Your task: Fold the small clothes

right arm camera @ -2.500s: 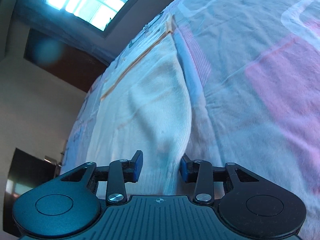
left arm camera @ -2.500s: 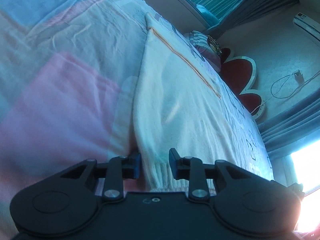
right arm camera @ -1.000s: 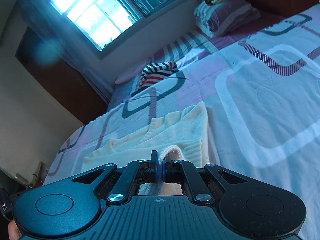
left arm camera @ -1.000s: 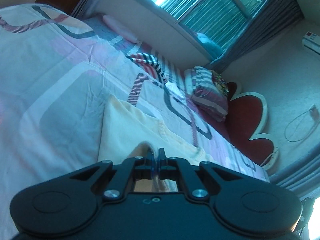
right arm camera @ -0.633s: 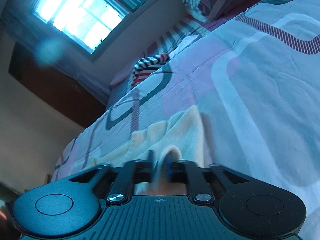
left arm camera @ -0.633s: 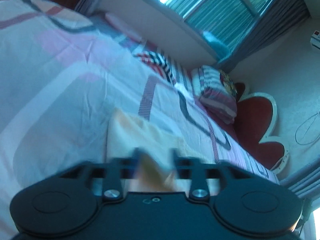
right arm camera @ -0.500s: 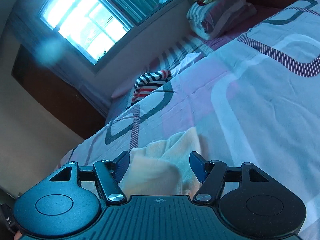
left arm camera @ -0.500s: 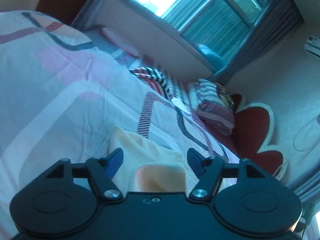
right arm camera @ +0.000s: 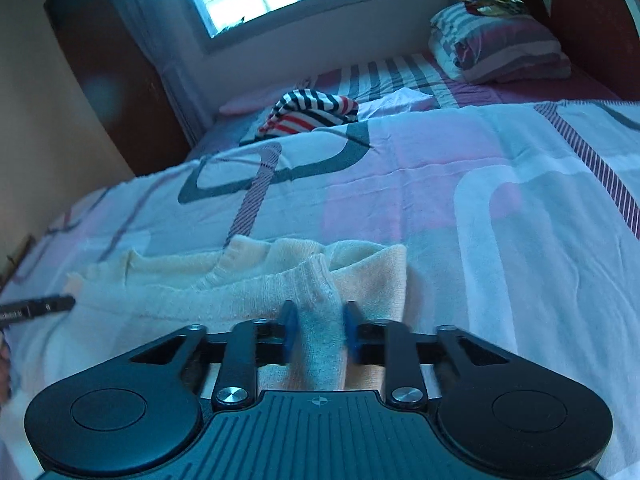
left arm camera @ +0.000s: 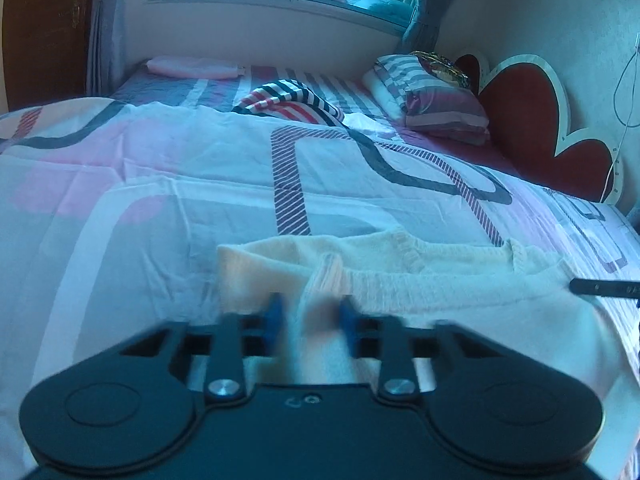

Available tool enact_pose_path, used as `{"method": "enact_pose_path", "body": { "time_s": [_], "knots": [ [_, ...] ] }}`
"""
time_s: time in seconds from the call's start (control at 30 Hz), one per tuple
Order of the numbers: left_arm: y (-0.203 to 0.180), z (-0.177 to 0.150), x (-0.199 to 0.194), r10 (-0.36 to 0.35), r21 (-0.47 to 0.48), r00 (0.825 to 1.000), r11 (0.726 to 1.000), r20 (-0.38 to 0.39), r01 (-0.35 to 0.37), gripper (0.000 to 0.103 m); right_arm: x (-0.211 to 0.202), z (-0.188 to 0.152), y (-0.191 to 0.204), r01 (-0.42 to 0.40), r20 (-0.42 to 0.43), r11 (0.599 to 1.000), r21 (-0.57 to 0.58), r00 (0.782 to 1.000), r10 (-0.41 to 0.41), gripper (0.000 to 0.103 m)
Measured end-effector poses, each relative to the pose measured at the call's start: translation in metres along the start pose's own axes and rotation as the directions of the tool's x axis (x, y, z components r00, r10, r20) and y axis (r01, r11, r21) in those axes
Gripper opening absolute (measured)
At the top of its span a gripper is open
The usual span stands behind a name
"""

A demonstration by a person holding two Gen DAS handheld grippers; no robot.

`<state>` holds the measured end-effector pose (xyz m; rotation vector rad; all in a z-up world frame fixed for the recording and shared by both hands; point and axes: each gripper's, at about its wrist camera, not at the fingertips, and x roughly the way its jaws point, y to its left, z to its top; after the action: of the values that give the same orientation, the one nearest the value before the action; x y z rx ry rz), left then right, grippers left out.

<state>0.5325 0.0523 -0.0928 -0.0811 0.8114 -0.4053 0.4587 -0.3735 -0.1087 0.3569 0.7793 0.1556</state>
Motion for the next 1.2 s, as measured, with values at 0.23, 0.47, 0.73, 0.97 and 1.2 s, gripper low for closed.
{"method": "enact_pose_path", "body": {
  "time_s": [0.23,0.47,0.73,0.97,1.2],
  "knots": [
    [-0.008,0.007,-0.018,0.008,-0.012,0.988,1.0,0.156,-0.006,0.002,-0.022,0.002,0.01,0.036,0.138,0.998,-0.052,0.99,-0.029,0.002],
    [-0.011,0.022,0.012,0.034,-0.004,0.994,0.999,0.105,-0.034,0.002,-0.006,0.007,0.0,0.064,0.119,0.998,-0.006,0.991,-0.063,0.002],
    [-0.01,0.011,0.013,0.12,-0.014,0.988,0.993,0.099,-0.119,0.027,0.005,0.003,-0.006,0.118,0.099,0.993,0.007,0.988,-0.118,0.014],
    [-0.106,0.0,0.0,0.061,0.236,0.988,0.967,0.14,-0.093,0.06,0.005,-0.004,0.061,-0.001,0.104,0.99,-0.142,0.994,0.016,0.023],
    [-0.096,-0.01,0.029,0.097,0.223,0.991,0.968,0.088,-0.114,0.063,0.037,-0.014,0.086,0.069,0.067,0.974,-0.214,0.996,-0.056,0.023]
  ]
}}
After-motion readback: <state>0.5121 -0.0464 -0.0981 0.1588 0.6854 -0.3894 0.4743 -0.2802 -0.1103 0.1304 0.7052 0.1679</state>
